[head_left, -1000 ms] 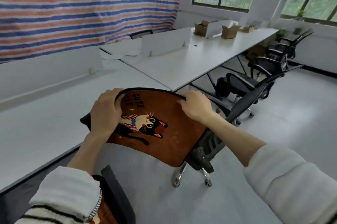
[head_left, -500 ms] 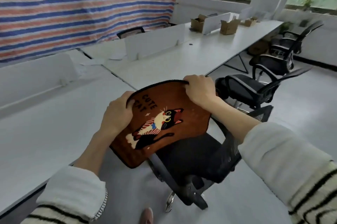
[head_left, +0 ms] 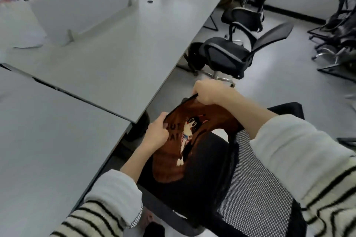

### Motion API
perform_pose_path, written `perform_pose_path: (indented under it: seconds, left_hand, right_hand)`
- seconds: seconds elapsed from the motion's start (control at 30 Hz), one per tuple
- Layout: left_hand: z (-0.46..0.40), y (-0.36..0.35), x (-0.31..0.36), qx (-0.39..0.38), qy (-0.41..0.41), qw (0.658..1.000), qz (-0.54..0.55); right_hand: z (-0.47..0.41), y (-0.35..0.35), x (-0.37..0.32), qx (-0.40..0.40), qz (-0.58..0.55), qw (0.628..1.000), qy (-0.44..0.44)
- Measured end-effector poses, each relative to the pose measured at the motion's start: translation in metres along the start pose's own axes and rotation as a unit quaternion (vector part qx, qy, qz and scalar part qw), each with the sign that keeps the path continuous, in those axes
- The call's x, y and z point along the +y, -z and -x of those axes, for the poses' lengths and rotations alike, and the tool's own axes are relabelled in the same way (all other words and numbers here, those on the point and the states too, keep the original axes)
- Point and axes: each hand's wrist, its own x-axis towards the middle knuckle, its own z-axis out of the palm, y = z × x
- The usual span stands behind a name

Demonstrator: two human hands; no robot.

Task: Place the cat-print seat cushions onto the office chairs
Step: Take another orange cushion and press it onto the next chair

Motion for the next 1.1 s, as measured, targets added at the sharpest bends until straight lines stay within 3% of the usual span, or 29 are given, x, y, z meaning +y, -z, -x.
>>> perform_pose_path:
  seconds: [0.17, 0.37, 0.53, 0.7, 0.9, 1.1]
  left_hand:
    - [-0.047, -0.001, -0.040, -0.021, 0.062, 0.998, -0.019]
    - [-0.080, -0.034, -0.127, -0.074, 0.155, 0.981, -0.094]
    - [-0.118, -0.070, -0.202, -0.081, 0.197, 0.974, -0.081]
    - [-0.143, -0.098, -0.247, -0.016, 0.240, 0.965, -0.101]
    - [-0.163, -0.110, -0.290, 0.033, 0.251, 0.950, -0.182]
    - [-0.170, -0.115, -0.317, -0.044, 0.269, 0.947, -0.170]
  right_hand:
    - [-0.067, -0.018, -0.011, -0.070, 0.022, 0.997, 0.031]
    - [-0.141, -0.123, -0.025, -0.186, -0.010, 0.981, 0.052]
    - [-0.189, -0.222, -0.003, -0.150, -0.049, 0.985, 0.063]
    - [-0.223, -0.294, 0.034, -0.127, -0.076, 0.989, 0.024]
    - [-0.233, -0.368, 0.059, -0.131, -0.171, 0.963, -0.160]
    - [-0.219, -0.413, 0.065, -0.032, -0.203, 0.955, -0.215]
